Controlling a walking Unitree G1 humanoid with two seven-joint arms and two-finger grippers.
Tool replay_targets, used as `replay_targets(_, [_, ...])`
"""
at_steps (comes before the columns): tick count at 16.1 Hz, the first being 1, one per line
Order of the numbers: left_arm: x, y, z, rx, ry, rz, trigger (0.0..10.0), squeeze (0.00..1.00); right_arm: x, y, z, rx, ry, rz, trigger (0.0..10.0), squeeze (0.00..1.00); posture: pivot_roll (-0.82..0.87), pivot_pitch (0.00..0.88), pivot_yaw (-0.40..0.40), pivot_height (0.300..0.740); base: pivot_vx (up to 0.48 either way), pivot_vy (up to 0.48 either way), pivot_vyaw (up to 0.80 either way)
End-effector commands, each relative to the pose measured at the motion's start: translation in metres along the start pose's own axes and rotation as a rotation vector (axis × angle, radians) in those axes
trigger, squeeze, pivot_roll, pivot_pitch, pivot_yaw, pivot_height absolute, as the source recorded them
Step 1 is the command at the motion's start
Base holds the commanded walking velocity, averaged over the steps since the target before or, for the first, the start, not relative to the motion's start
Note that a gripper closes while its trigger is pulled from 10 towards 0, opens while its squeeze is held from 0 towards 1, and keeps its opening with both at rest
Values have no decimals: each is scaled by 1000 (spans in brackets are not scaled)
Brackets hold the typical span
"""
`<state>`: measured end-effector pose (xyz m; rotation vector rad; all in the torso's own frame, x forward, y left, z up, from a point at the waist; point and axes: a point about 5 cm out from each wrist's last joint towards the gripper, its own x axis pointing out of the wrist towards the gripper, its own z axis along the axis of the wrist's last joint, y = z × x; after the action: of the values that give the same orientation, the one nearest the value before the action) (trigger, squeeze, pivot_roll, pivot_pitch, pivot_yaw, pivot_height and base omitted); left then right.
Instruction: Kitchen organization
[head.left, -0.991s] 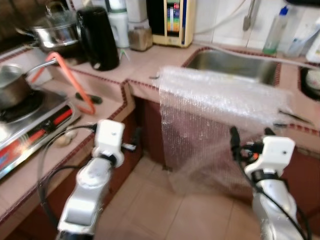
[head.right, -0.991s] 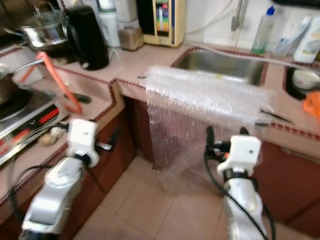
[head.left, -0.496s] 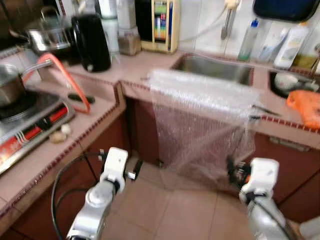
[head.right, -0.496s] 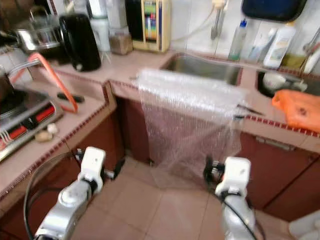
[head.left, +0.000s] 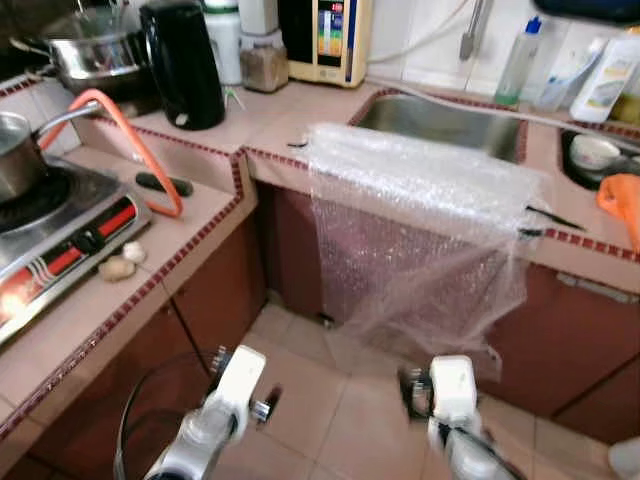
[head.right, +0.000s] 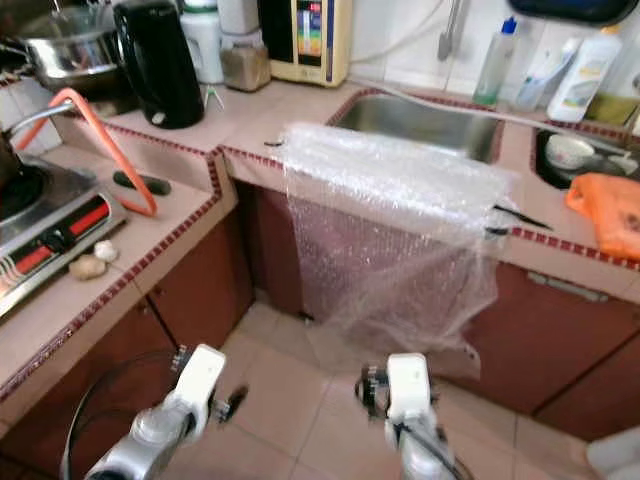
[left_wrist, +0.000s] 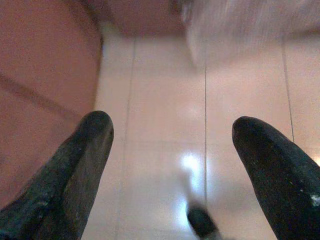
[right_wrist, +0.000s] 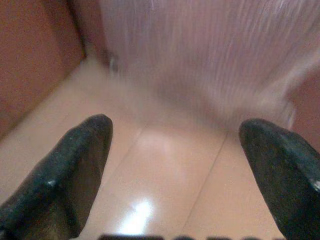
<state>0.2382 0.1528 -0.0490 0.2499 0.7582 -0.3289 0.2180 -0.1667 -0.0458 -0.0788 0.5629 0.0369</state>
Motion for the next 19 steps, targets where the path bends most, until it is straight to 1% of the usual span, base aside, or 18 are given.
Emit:
replay_targets(1, [-1, 5, -7, -16, 40, 7, 10000, 0, -5, -3, -20, 16, 90, -15, 10000, 0, -114, 0, 34, 740, 0, 0, 0])
replay_targets(2, [-4, 7, -23, 22, 115, 14, 10000, 0, -15, -8, -48, -8, 242, -25, 10000, 0, -99, 0, 36, 740, 0, 0, 0])
replay_targets(3, [-6, 5, -33, 44, 167, 4, 10000, 0, -21, -13, -62, -32, 318, -28, 10000, 0, -81, 0, 37, 740, 0, 0, -706])
replay_targets(4, [-8, 3, -43, 85, 212, -11, 10000, 0, -26, -18, -70, -46, 358, -19, 10000, 0, -73, 0, 35, 740, 0, 0, -800])
replay_targets(5, [-10, 2, -50, 128, 246, -25, 10000, 0, -29, -23, -74, -53, 371, -19, 10000, 0, -71, 0, 36, 740, 0, 0, -800])
replay_targets(6, [-11, 1, -52, 136, 259, -29, 10000, 0, -30, -27, -75, -25, 379, -30, 10000, 0, -75, 0, 41, 740, 0, 0, -800])
replay_targets(7, [-11, 1, -52, 91, 260, -26, 10000, 0, -31, -27, -77, 30, 390, -26, 10000, 0, -75, 0, 41, 740, 0, 0, -800])
replay_targets(8, [-9, 3, -48, 65, 244, -25, 10000, 0, -33, -29, -79, 57, 398, -29, 10000, 0, -78, 0, 49, 740, 0, 0, -800])
replay_targets(9, [-9, 3, -47, 65, 244, -25, 10000, 0, -33, -30, -80, 58, 402, -31, 10000, 0, -78, 0, 49, 740, 0, 0, -800])
replay_targets(11, [-9, 5, -47, 115, 263, -30, 10000, 0, -32, -28, -79, 39, 403, -10, 10000, 0, -102, 0, 66, 740, 0, 0, -800])
replay_targets(12, [-9, 6, -48, 145, 272, -29, 10000, 0, -31, -26, -78, 49, 398, 2, 10000, 0, -111, 0, 75, 740, 0, 0, -800])
replay_targets(14, [-9, 6, -47, 137, 271, -25, 10000, 0, -31, -23, -78, 72, 387, 5, 10000, 0, -122, 0, 85, 740, 0, 0, -800])
replay_targets(15, [-9, 5, -47, 152, 272, -30, 10000, 0, -32, -21, -79, 81, 386, 5, 10000, 0, -126, 0, 87, 740, 0, 0, -800])
replay_targets(16, [-9, 5, -48, 188, 280, -29, 10000, 0, -34, -19, -81, 91, 394, 6, 10000, 0, -127, 0, 88, 740, 0, 0, -800])
replay_targets(19, [-10, 5, -49, 199, 284, -18, 10000, 0, -37, -16, -86, 109, 403, 12, 10000, 0, -127, 0, 88, 740, 0, 0, -800])
